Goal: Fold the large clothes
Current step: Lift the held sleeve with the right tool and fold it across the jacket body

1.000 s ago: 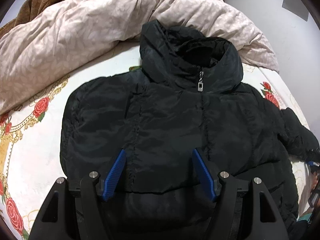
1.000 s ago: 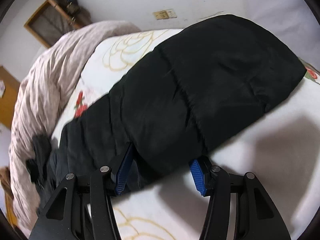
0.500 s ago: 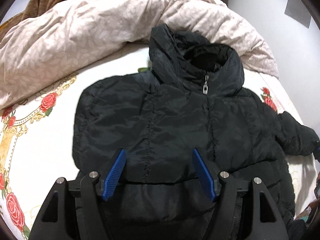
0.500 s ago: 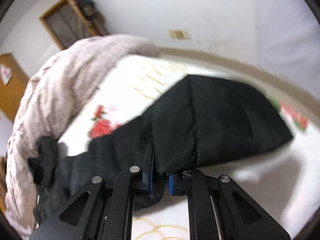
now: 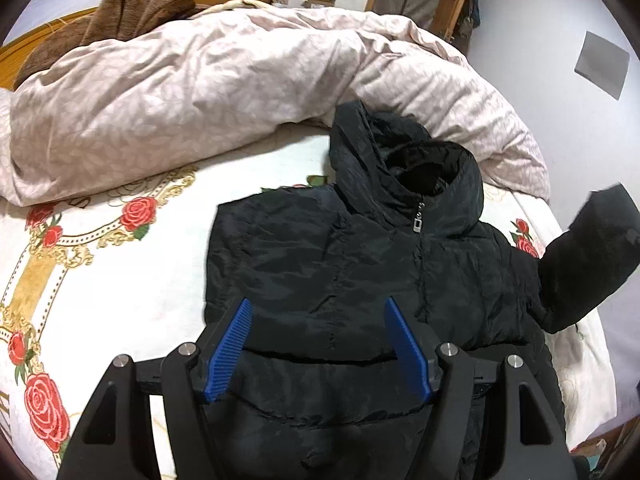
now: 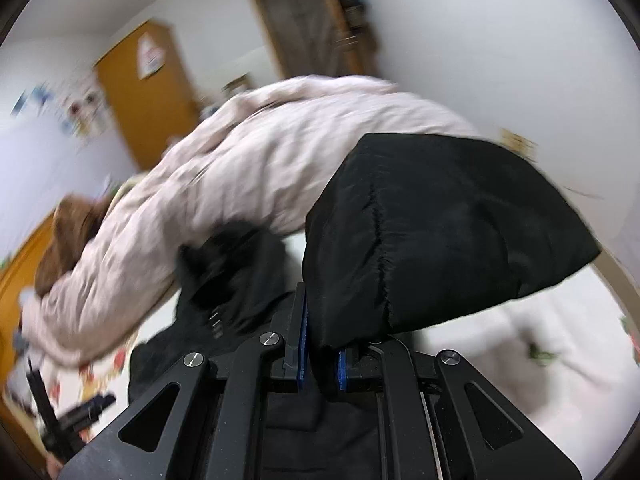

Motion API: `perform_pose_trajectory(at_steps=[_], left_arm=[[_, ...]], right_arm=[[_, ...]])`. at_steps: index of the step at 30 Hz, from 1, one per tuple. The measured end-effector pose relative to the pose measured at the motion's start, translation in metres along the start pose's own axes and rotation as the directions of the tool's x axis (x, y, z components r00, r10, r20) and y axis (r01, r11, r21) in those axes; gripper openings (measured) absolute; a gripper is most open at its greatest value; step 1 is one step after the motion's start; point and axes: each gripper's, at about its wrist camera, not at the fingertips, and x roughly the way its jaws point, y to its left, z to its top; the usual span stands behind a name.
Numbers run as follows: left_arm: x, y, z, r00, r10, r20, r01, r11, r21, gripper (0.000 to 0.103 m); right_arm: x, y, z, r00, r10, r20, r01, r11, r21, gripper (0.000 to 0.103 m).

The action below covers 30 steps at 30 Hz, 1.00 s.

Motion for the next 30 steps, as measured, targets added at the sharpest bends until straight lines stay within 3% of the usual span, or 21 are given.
perform_pose_trajectory(at_steps=[7,13,15,16,19,21,24,27,30], left_arm=[[-0.012,0.036,-0.004,1.000,0.025,0.015,-0.025,0.999,-0.048,0.071],[-0.008,0.067,-0.012,0.999,0.044,-0.005,-0.045,0.993,-0.106,0.071],[-0.005,0.072,-0.015,0.999,0.045,-0.016,-0.046,0.992,-0.116,0.071],[-0.003,0.073,-0.015,0.999,0.043,-0.021,-0.045,0.992,-0.120,0.071],[-0.002,0.072,-0.014,0.999,0.028,-0.022,-0.030,0.992,-0.123,0.071],[-0.001,0.067,-0.010,1.000,0.009,-0.016,-0.011,0.993,-0.115,0.071],[0.004,0.050,-0.001,0.999,-0.034,-0.015,0.033,0.994,-0.100,0.071],[0.016,0.025,0.008,0.997,-0.075,-0.026,0.073,0.995,-0.068,0.071],[0.032,-0.006,0.015,0.993,-0.112,-0.043,0.111,0.994,-0.019,0.071]], right_arm=[[0.073,0.083,-0.049,0.983,0.049,-0.175,-0.076,0.986,-0.149,0.016],[0.129,0.117,-0.105,0.941,0.048,-0.334,-0.128,0.967,-0.220,0.028],[0.142,0.122,-0.118,0.926,0.046,-0.374,-0.142,0.962,-0.233,0.041],[0.147,0.125,-0.125,0.918,0.040,-0.393,-0.148,0.958,-0.247,0.042],[0.144,0.129,-0.130,0.920,0.023,-0.392,-0.149,0.944,-0.295,0.047],[0.135,0.126,-0.127,0.912,0.073,-0.404,-0.195,0.943,-0.271,0.062],[0.119,0.134,-0.126,0.905,0.157,-0.396,-0.274,0.926,-0.259,0.069],[0.101,0.129,-0.123,0.917,0.193,-0.349,-0.289,0.924,-0.250,0.069],[0.096,0.094,-0.113,0.945,0.143,-0.295,-0.207,0.958,-0.200,0.069]])
